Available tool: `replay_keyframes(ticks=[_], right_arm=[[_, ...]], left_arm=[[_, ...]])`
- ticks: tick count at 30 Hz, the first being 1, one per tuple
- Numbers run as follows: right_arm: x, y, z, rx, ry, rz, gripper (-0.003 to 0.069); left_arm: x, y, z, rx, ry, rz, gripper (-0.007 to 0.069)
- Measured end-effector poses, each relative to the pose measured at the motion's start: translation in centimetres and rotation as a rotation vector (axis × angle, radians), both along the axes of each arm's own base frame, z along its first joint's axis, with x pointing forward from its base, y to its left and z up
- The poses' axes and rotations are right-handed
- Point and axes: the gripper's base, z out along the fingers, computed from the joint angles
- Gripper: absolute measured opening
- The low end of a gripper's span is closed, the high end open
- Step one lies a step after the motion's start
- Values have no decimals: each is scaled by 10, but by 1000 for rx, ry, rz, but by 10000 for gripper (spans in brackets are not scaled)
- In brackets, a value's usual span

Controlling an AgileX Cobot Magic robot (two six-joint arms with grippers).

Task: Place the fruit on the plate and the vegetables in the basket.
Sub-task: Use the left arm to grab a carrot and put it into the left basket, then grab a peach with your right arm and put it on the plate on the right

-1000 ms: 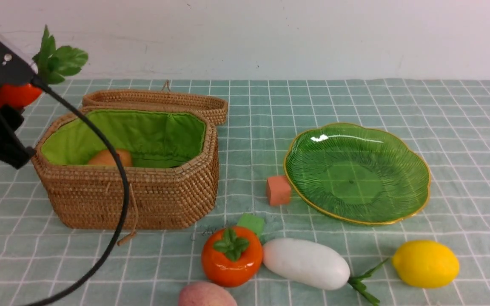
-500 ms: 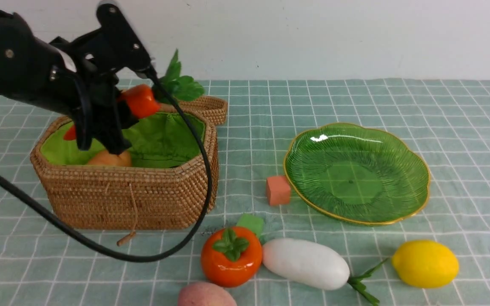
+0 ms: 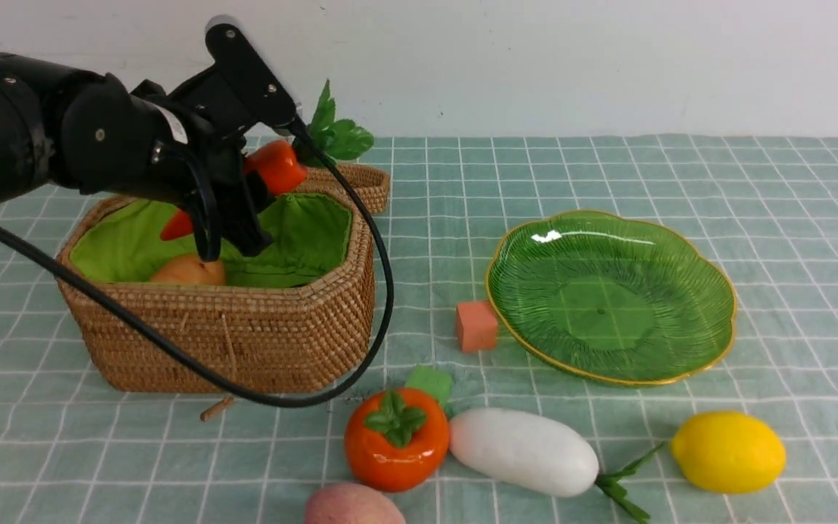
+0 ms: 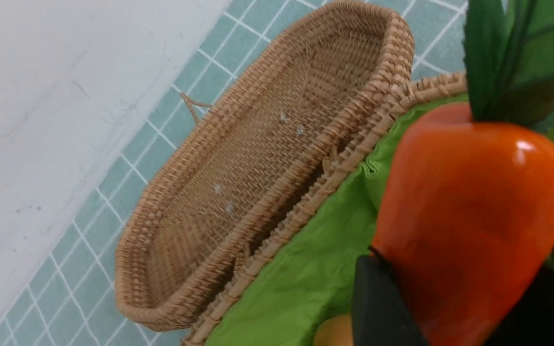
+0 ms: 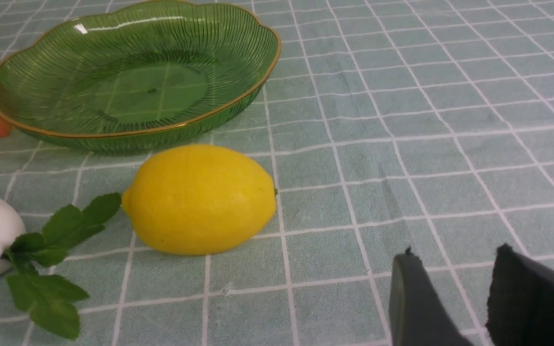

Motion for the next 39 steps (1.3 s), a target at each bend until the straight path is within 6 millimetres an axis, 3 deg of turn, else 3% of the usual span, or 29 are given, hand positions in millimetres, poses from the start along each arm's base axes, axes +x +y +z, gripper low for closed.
replay_keyframes(ticks=[9,14,19,24,31,32,34,36,37,39], right_arm=[[0,0,0,0,0,0,242],[0,0,0,0,0,0,242],[0,0,0,0,0,0,242],[0,0,0,0,0,0,242],[0,0,0,0,0,0,242],[0,0,0,0,0,0,242],[0,0,0,0,0,0,242],[0,0,0,0,0,0,242],[0,0,0,0,0,0,242],[0,0,0,0,0,0,242]], left_arm=[[-2,1,-5,6,55,8,337],[-2,1,-5,1,59,12,435],[-3,1,-6,-24,80,36,618],[-7,2,-5,-23,109,43,647],[-58,15,51,-62,123,56,505],[-86,24,70,-45,148,60,433],[-117,35,89,-16,169,72,348],[-134,41,95,3,203,92,285],[-159,51,105,12,230,132,198],[-189,62,117,-8,232,186,100]])
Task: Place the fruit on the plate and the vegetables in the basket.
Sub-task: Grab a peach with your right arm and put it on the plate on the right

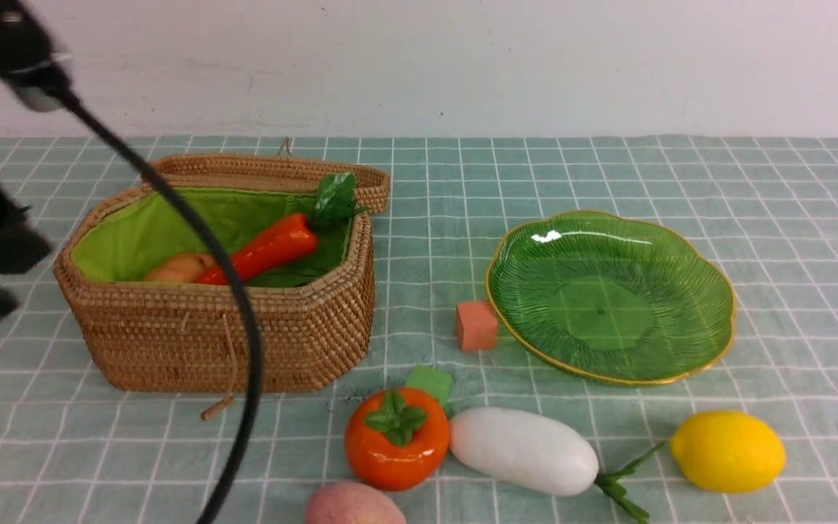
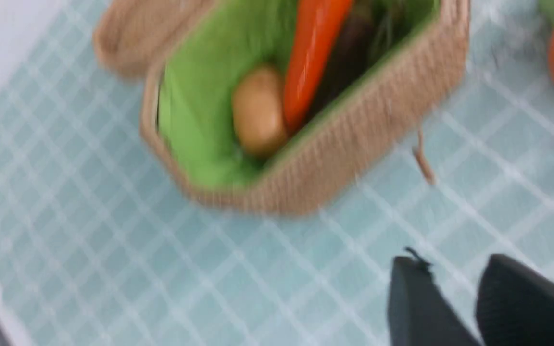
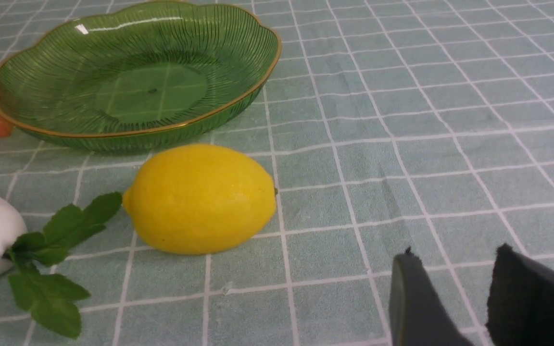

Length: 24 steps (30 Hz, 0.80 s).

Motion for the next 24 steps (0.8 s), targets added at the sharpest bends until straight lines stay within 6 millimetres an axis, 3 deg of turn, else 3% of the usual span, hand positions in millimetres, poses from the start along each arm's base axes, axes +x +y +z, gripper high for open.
replay_keyframes(ticks=[3,4,6,9,12,16,24], right_arm=[[0,0,0,0,0,0,242],[0,0,0,0,0,0,242],[0,0,0,0,0,0,242],[0,0,0,0,0,0,242],[0,0,0,0,0,0,242],[0,0,0,0,0,0,242],[0,0,0,0,0,0,242]], left_arm=[[-43,13,18,-100,-72,96,-13],[-43,13,18,-100,-72,96,-13],[-83,20,28,-273,-151,164,-13],[-113,22,19,-445,-148,216,-13],[-132,22,-2,-569,-99,259,-13],[-133,18,-17,-701,-132,268,-13],[-126,15,-14,-798,-206,264,-13]])
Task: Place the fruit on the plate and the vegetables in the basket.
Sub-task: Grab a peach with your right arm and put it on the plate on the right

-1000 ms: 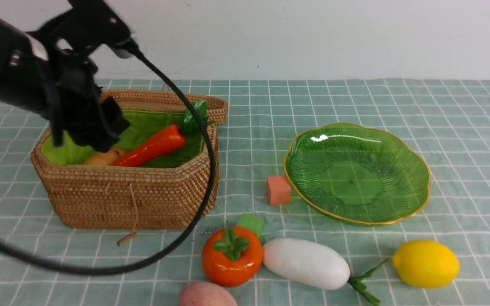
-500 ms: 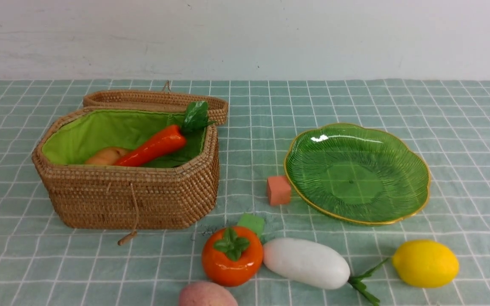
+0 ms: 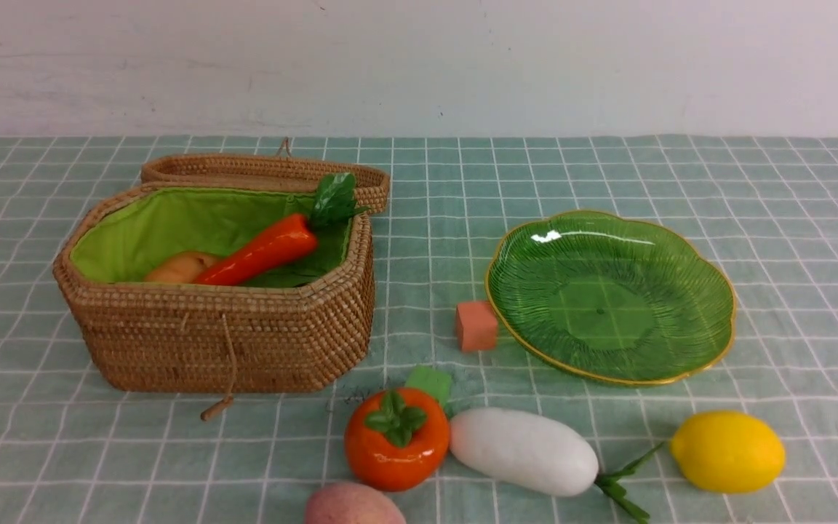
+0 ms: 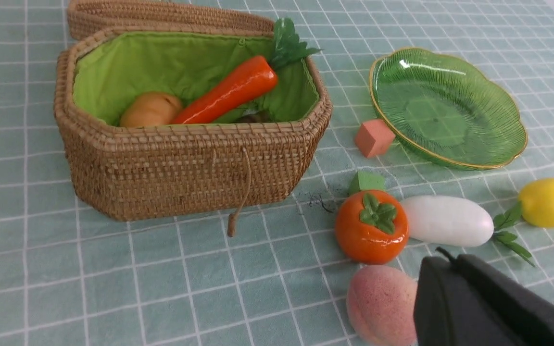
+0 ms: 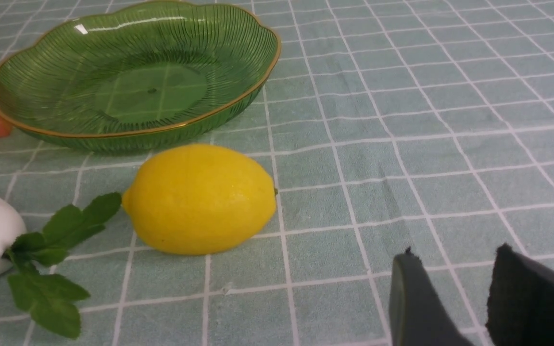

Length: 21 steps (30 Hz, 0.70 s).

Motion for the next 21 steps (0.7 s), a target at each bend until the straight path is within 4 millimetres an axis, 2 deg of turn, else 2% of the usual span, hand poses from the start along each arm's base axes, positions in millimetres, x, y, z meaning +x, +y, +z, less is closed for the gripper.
replay_keyframes(ticks=[10,15,20,21], right_arm=[[0,0,0,0,0,0,242],[0,0,0,0,0,0,242],[0,0,0,0,0,0,242],[0,0,0,0,0,0,242]], left_arm=[[3,3,5,9,-65,36,-13],[8,10,2,-20,-114,129,-13],[-7,26,-44,-21,-155,276,-13],[-8,27,-61,-18,-144,301,-13]])
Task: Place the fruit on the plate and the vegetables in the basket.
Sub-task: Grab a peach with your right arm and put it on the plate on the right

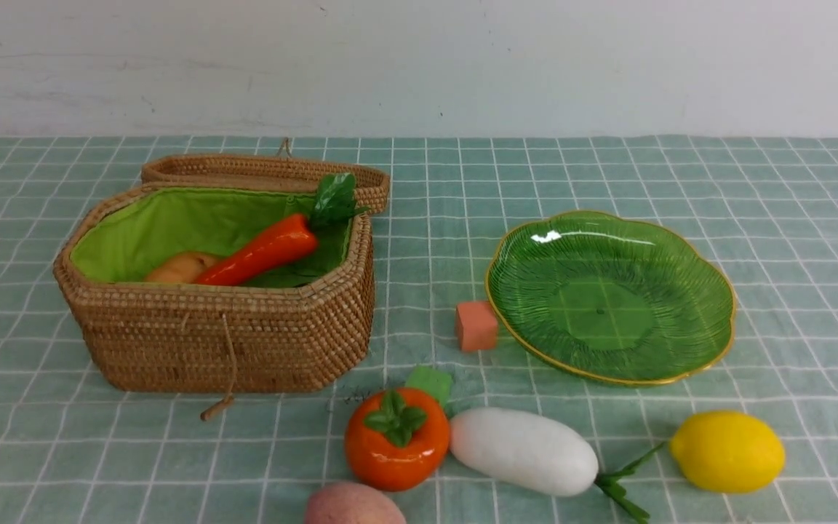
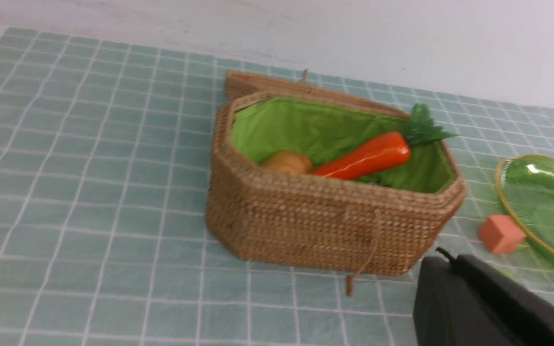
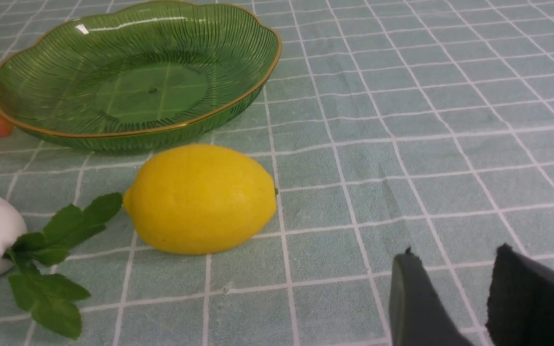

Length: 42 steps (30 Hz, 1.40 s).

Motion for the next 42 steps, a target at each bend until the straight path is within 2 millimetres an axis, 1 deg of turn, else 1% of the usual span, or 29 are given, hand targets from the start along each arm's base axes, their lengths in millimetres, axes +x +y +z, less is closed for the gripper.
replay_keyframes(ticks=[2,6,7,9,11,13,14,18,42], right_arm=[[0,0,0,0,0,0,242],[0,0,0,0,0,0,242],[0,0,0,0,0,0,242],[0,0,0,0,0,0,242],[0,0,0,0,0,0,242],[0,0,0,0,0,0,242],[0,0,0,0,0,0,242],[0,0,0,0,0,0,242],[0,0,0,0,0,0,242]], left_arm=[[-6,3,-27,-3,-8,43,-13],[-9,5,-80,10,-37,110,-13],[-5,5,-100,16,-41,124,-13],[3,4,-131,24,-13,139,-13],[7,3,-155,27,36,135,-13],[9,3,-172,21,80,126,-11],[9,2,-174,18,83,123,-11],[10,1,-172,13,48,107,-8],[10,1,-172,11,41,103,5]])
